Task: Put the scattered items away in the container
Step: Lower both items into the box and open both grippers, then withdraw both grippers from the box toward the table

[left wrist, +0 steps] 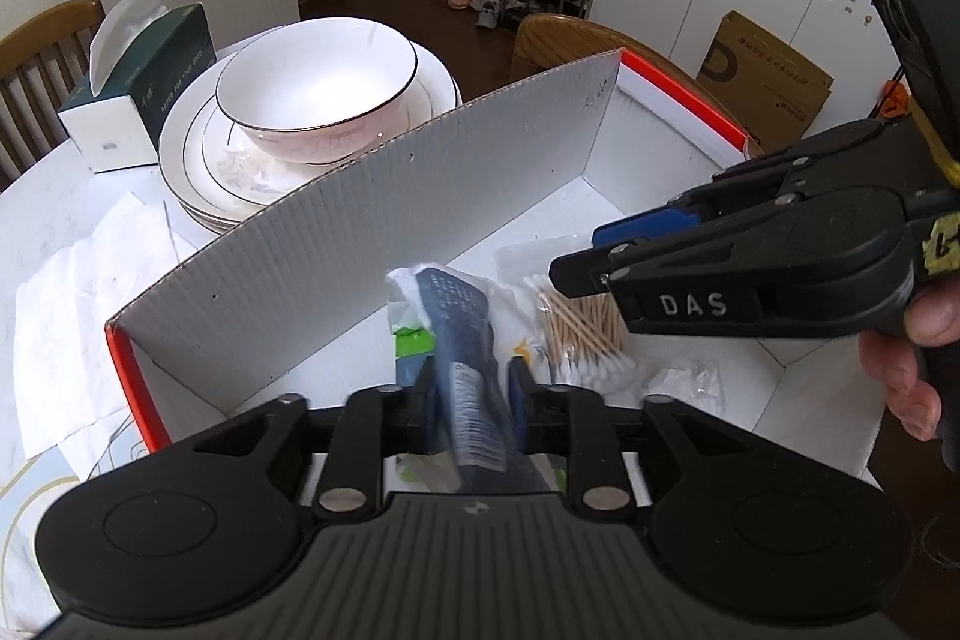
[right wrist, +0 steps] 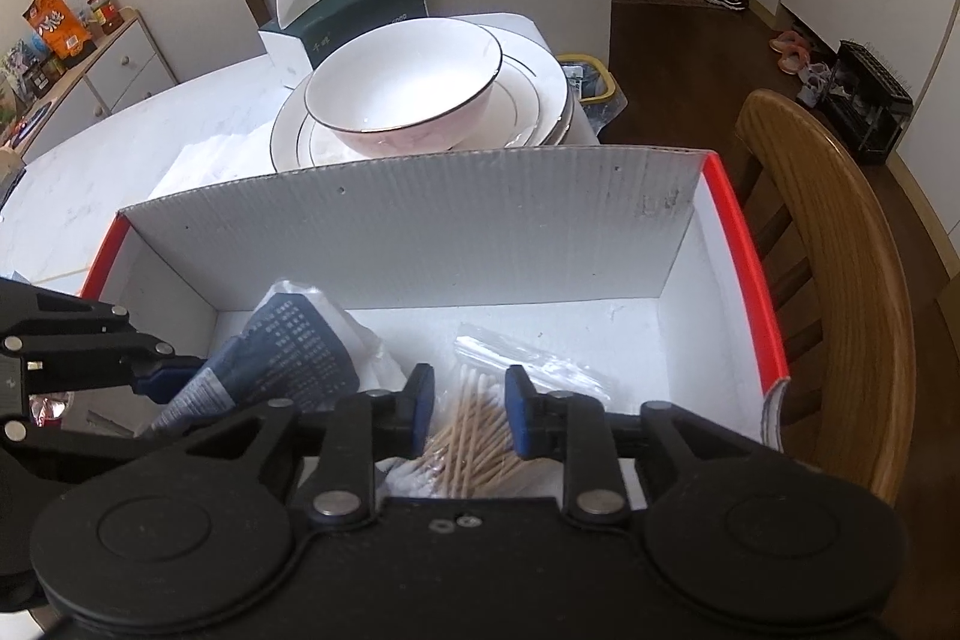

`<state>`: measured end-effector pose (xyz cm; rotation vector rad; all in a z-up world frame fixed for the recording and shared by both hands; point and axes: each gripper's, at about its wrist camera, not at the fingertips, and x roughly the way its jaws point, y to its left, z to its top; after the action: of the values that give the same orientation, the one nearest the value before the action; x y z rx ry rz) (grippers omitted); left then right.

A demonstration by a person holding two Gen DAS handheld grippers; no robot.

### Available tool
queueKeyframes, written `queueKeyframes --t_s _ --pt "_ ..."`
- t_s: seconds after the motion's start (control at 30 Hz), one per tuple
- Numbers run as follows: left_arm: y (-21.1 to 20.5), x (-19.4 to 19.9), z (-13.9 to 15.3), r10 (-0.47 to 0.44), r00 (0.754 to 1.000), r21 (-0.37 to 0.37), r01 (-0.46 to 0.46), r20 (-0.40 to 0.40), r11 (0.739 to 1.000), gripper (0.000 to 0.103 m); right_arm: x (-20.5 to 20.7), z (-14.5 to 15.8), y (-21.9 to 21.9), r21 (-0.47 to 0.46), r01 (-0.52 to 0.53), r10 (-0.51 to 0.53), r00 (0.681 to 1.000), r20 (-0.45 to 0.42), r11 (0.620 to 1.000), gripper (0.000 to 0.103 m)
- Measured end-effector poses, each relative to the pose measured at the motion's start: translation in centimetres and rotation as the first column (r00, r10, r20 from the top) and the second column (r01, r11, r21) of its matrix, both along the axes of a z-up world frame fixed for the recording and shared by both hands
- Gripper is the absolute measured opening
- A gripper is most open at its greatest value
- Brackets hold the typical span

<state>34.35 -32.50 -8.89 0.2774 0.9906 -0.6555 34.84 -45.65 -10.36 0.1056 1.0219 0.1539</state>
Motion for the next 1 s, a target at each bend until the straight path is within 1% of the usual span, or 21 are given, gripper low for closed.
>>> queueKeyframes --t_s 0.03,0.07,0.1,0.13,0.23,0.37,0.63,0.73,0.9,0.93,1.0 --pt "0.0 -0.1 0.0 -0.001 1.000 0.001 0.001 0.005 1.000 0.040 -0.1 0.1 -0.1 0.001 -0.001 0.001 1.000 0.001 1.000 0.029" --pt "0.0 -0.2 0.1 -0.005 1.000 -0.001 0.005 0.007 1.000 0.059 -0.2 0.1 -0.1 0.002 -0.001 0.001 1.000 0.002 1.000 0.030" --pt "0.0 -0.3 0.1 -0.008 1.000 -0.003 0.008 0.009 1.000 0.067 -0.2 0.2 -0.2 0.003 -0.001 0.001 1.000 0.004 1.000 0.034" --pt "0.1 -0.5 0.2 -0.011 1.000 -0.007 0.011 0.012 1.000 0.070 -0.3 0.3 -0.2 0.003 -0.001 0.001 1.000 0.007 1.000 0.036" --pt "0.1 -0.7 0.3 -0.009 1.000 -0.007 0.009 0.020 1.000 0.070 -0.6 0.7 -0.4 0.007 0.002 -0.002 1.000 0.018 1.000 0.039" --pt "0.3 -1.0 0.8 -0.002 1.000 -0.027 0.003 0.021 1.000 0.070 -0.8 1.2 -0.5 0.009 0.000 0.000 1.000 0.029 1.000 0.041" --pt "1.3 -2.4 2.6 0.010 0.999 -0.111 -0.006 0.034 0.994 0.070 -2.0 2.8 -0.7 0.023 -0.013 0.011 0.997 0.071 1.000 0.051" --pt "1.7 -3.1 3.4 0.016 0.999 -0.130 -0.010 0.051 0.991 0.070 -2.5 3.4 -0.6 0.026 -0.013 0.010 0.996 0.092 1.000 0.055" --pt "2.6 -4.4 4.6 0.034 0.996 -0.161 -0.021 0.077 0.987 0.070 -3.5 4.4 -0.7 0.057 -0.014 0.007 0.993 0.115 0.998 0.060" --pt "2.9 -4.6 4.9 0.039 0.996 -0.168 -0.025 0.080 0.985 0.070 -3.7 4.6 -0.6 0.062 -0.017 0.010 0.993 0.120 0.998 0.062" --pt "3.4 -5.1 5.3 0.051 0.996 -0.187 -0.036 0.079 0.982 0.070 -4.2 5.0 -0.3 0.064 -0.026 0.017 0.991 0.131 0.998 0.064"
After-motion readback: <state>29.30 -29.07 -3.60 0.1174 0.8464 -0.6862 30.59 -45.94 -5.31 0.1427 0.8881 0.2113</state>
